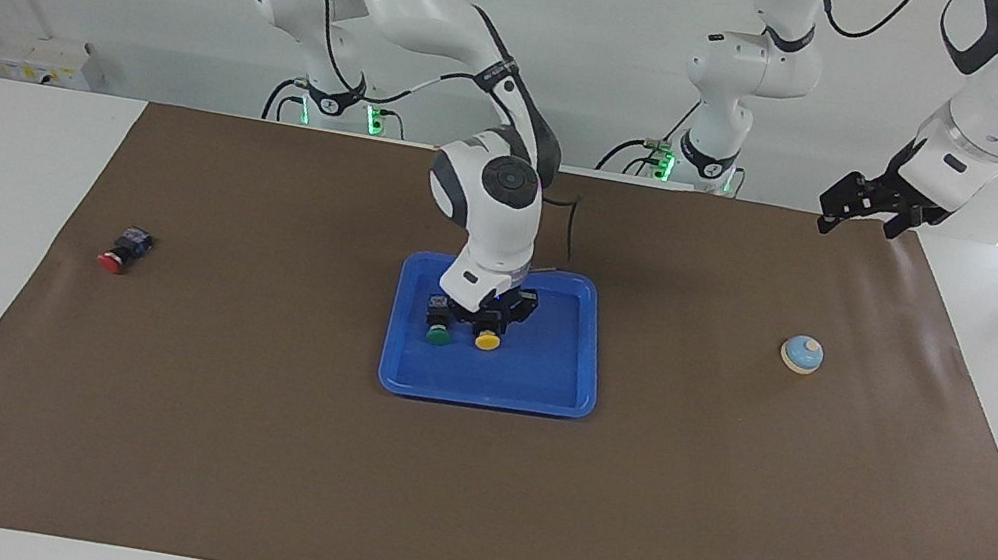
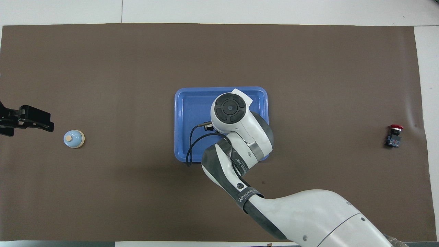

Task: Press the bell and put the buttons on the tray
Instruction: 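Carry the yellow button into the tray beside the green one, then move the right gripper to the red-capped button and grasp it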

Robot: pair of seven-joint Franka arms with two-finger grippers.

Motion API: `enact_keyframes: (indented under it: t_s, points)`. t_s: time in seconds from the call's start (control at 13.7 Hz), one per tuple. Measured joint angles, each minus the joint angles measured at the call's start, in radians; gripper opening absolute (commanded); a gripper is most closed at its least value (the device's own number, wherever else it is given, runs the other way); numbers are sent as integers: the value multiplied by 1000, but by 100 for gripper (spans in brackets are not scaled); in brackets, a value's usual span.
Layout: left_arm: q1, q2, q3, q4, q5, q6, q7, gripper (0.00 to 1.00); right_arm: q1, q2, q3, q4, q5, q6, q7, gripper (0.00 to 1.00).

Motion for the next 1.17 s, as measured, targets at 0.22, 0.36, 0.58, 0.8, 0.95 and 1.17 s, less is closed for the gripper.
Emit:
enact_keyframes:
  t_s: [0.22, 0.36, 0.58, 0.8, 0.95, 1.17]
  points:
    - [0, 0, 0, 0, 0, 0, 0, 100, -2, -23, -6, 14, 0, -83, 80, 100]
    - [0, 0, 0, 0, 0, 0, 0, 100, -28, -80, -20, 27, -1, -172, 101, 100]
    - [0, 0, 0, 0, 0, 0, 0, 100, -182, -226, -30, 33, -5, -337, 92, 100]
    - [0, 0, 0, 0, 0, 0, 0, 100, -371, -307, -32, 23, -17, -406, 18, 100]
    - [0, 0, 0, 0, 0, 0, 0, 100, -492, -306, -34, 0, -24, -405, -63, 100]
    - [0, 0, 0, 0, 0, 0, 0, 100, -638, -310, -35, -86, -58, -346, -151, 100]
